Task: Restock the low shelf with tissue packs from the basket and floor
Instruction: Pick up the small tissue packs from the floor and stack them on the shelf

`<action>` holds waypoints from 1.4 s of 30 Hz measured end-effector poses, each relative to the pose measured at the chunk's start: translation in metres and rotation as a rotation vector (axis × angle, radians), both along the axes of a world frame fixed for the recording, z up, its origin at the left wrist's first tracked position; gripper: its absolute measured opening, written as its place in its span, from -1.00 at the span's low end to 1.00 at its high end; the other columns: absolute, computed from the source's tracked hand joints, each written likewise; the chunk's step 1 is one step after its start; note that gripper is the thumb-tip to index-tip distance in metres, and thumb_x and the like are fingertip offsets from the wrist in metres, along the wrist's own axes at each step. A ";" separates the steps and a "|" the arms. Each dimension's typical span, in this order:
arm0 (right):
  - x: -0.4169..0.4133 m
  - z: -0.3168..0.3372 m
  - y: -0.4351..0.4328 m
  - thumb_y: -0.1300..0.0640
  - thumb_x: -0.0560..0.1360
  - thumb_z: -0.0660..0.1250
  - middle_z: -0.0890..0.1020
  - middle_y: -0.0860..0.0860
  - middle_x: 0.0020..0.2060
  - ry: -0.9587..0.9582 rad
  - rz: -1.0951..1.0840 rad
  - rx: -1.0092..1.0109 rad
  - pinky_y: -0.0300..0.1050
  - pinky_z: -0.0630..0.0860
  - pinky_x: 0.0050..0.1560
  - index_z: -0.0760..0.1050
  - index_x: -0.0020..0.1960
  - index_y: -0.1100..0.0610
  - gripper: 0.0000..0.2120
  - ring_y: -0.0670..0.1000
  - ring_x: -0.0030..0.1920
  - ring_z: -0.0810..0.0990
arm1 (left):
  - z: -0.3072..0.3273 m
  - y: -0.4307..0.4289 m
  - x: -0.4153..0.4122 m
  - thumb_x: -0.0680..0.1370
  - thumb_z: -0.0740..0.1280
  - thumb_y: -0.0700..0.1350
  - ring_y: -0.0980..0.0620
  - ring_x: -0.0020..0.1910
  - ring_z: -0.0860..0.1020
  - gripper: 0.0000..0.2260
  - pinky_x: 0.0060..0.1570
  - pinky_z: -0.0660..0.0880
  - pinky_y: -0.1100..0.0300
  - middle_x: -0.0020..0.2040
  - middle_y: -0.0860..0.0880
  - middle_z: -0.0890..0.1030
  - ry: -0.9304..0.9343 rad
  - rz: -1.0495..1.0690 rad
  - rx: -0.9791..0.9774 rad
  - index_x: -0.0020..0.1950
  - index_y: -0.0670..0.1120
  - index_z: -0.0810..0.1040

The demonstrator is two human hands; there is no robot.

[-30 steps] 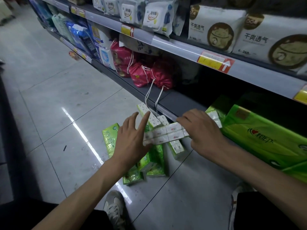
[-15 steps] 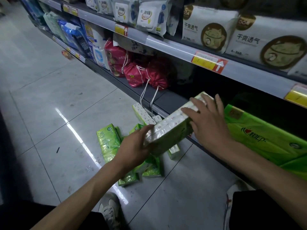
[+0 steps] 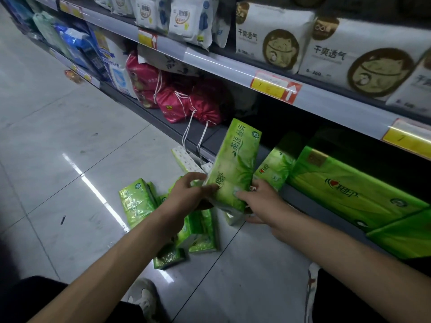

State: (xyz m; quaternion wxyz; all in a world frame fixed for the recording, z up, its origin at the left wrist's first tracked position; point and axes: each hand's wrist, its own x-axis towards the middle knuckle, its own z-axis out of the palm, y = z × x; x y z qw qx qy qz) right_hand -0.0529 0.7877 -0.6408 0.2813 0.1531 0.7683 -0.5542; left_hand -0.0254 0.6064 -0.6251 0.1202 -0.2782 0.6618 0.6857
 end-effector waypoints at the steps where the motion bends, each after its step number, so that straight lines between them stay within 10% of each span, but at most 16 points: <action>1: -0.003 -0.003 0.000 0.04 0.52 0.45 0.65 -0.02 0.16 -0.006 -0.047 -0.042 0.08 0.73 -0.10 0.48 0.32 -0.05 -0.60 0.06 0.04 0.69 | -0.001 0.003 -0.004 0.55 0.50 -0.23 -0.28 0.04 0.71 -0.67 -0.05 0.71 0.01 0.12 -0.31 0.69 -0.004 0.010 0.017 0.29 -0.17 0.55; 9: -0.021 -0.015 0.011 0.22 0.43 0.44 0.70 0.09 -0.02 0.004 -0.333 -0.092 0.20 0.66 0.12 0.62 0.06 0.12 -0.79 0.17 0.03 0.69 | -0.029 0.038 -0.050 0.61 0.42 -0.21 -0.17 -0.11 0.66 -0.79 0.08 0.67 -0.11 0.00 -0.24 0.66 0.035 -0.038 0.024 0.23 -0.22 0.58; 14: -0.034 -0.013 0.035 0.42 0.43 0.30 0.38 -0.04 -0.35 0.002 -0.370 0.032 -0.23 0.28 -0.40 0.32 -0.28 0.03 -0.67 0.02 -0.30 0.43 | -0.054 0.065 -0.084 0.67 0.33 -0.17 -0.18 -0.03 0.62 -0.84 0.07 0.63 -0.05 0.09 -0.25 0.68 0.068 -0.139 -0.010 0.22 -0.16 0.61; 22: -0.051 -0.012 0.062 0.43 0.42 0.26 0.50 0.11 -0.26 0.026 -0.361 0.058 -0.15 0.35 -0.29 0.48 -0.14 0.19 -0.84 0.09 -0.24 0.45 | -0.072 0.104 -0.125 0.70 0.28 -0.15 0.04 -0.27 0.55 -0.81 -0.18 0.51 0.13 -0.09 -0.05 0.67 0.127 -0.168 0.001 0.26 -0.11 0.62; 33: -0.076 -0.033 0.074 0.39 0.16 0.19 0.65 0.28 0.06 0.076 -0.382 -0.054 0.04 0.49 -0.01 0.59 0.03 0.16 -0.51 0.37 0.17 0.58 | -0.085 0.122 -0.153 0.67 0.35 -0.11 0.02 -0.26 0.58 -0.88 -0.37 0.58 0.26 -0.04 -0.04 0.62 0.222 -0.079 -0.017 0.15 -0.13 0.58; 42: -0.073 -0.045 0.082 0.58 0.46 0.10 0.60 -0.01 0.11 0.067 -0.304 -0.011 0.12 0.52 0.35 0.50 0.41 0.13 -0.37 0.09 0.20 0.54 | -0.103 0.114 -0.150 0.68 0.13 -0.26 0.01 0.00 0.56 -0.64 -0.03 0.45 0.22 0.15 -0.12 0.67 0.105 -0.319 -0.218 0.38 -0.12 0.60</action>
